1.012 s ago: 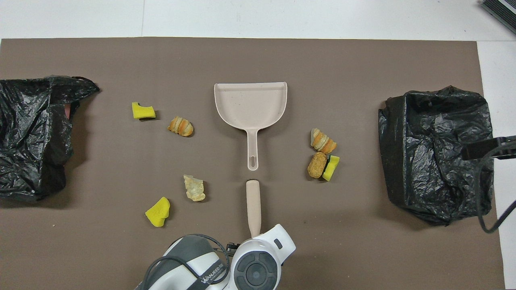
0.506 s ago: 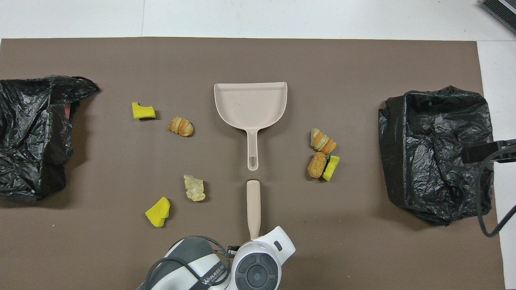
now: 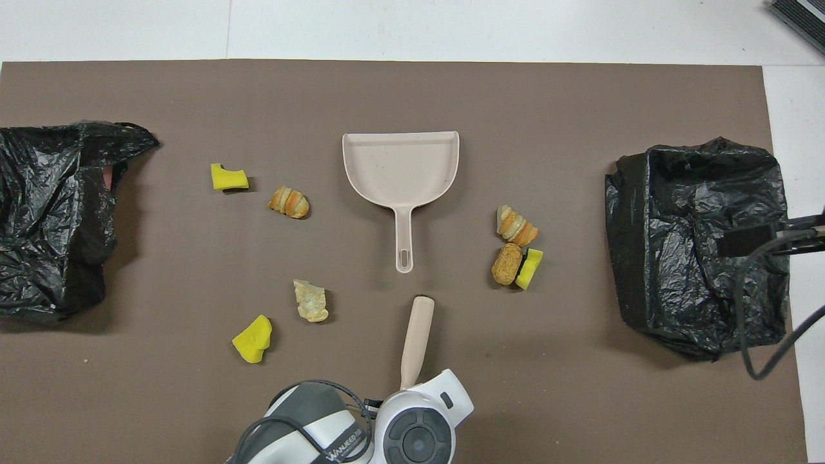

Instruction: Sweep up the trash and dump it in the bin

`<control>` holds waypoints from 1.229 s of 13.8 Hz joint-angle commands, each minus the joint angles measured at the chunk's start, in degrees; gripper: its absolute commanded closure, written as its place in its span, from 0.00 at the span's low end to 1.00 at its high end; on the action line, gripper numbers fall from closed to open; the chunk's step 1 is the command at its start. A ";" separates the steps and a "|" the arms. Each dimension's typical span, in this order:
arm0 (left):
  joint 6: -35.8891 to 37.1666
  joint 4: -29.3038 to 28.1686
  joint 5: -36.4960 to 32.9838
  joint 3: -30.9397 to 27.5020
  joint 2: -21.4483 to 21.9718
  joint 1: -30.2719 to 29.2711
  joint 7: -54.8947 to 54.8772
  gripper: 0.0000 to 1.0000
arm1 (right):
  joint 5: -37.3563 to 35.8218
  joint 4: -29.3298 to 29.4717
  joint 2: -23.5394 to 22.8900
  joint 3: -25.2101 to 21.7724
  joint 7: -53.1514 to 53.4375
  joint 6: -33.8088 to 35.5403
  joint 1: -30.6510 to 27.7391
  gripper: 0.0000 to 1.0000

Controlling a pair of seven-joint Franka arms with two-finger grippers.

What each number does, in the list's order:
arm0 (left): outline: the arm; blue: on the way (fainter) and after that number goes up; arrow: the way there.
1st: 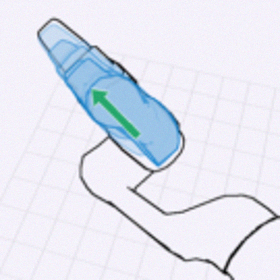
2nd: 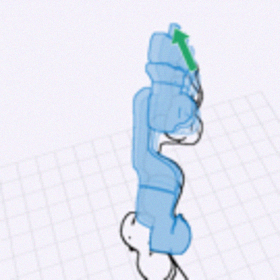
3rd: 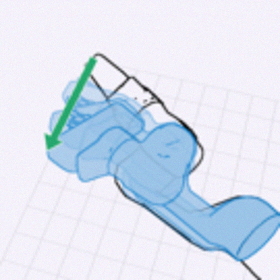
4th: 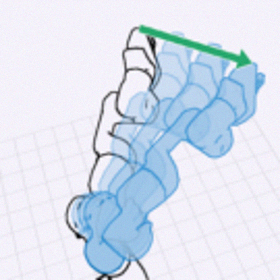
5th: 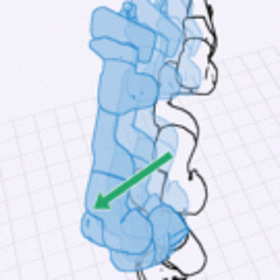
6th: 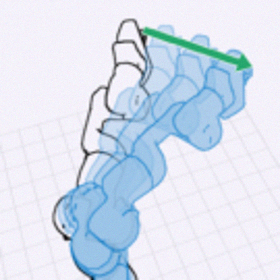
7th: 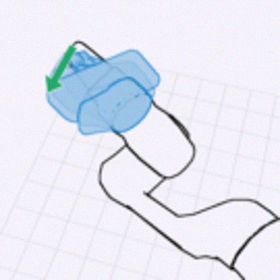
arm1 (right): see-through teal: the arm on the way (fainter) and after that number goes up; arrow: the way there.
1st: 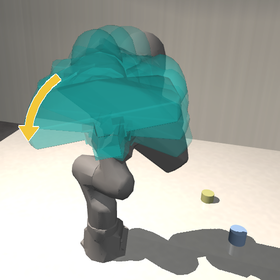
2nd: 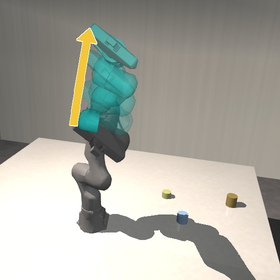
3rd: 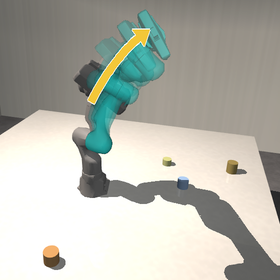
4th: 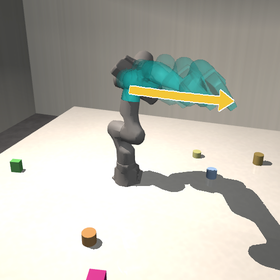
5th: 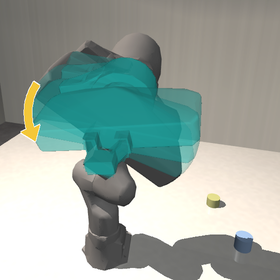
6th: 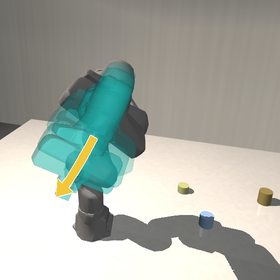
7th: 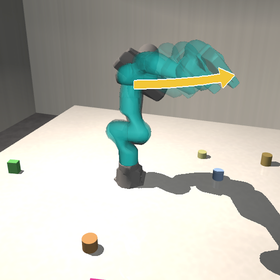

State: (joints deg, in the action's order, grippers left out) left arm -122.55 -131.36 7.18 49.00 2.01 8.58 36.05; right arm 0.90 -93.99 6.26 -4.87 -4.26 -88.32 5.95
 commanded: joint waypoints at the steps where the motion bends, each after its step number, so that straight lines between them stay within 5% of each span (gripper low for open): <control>1: 8.09 2.95 -0.24 -4.43 2.99 0.74 -5.61 1.00 | 2.17 -1.02 -1.42 2.57 2.14 -3.77 -0.15 0.00; 7: 15.76 3.48 -0.50 -21.73 11.08 0.83 -26.08 1.00 | 2.26 -0.14 -8.09 11.01 16.90 -9.75 -0.24 0.00; 12: 14.09 9.71 -9.91 -34.73 4.68 0.21 -37.52 1.00 | -0.45 5.56 -20.11 20.15 32.52 -15.28 1.69 0.00; 17: 11.63 21.22 -14.48 -47.31 -3.93 0.30 -54.03 1.00 | -15.03 13.74 -34.01 29.56 47.22 -19.16 5.12 0.00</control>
State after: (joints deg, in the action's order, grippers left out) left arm -110.82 -116.28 -5.86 5.12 2.63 8.45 -13.49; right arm -10.11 -86.07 -21.64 22.06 39.36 -107.54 11.57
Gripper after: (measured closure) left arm 0.731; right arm 0.000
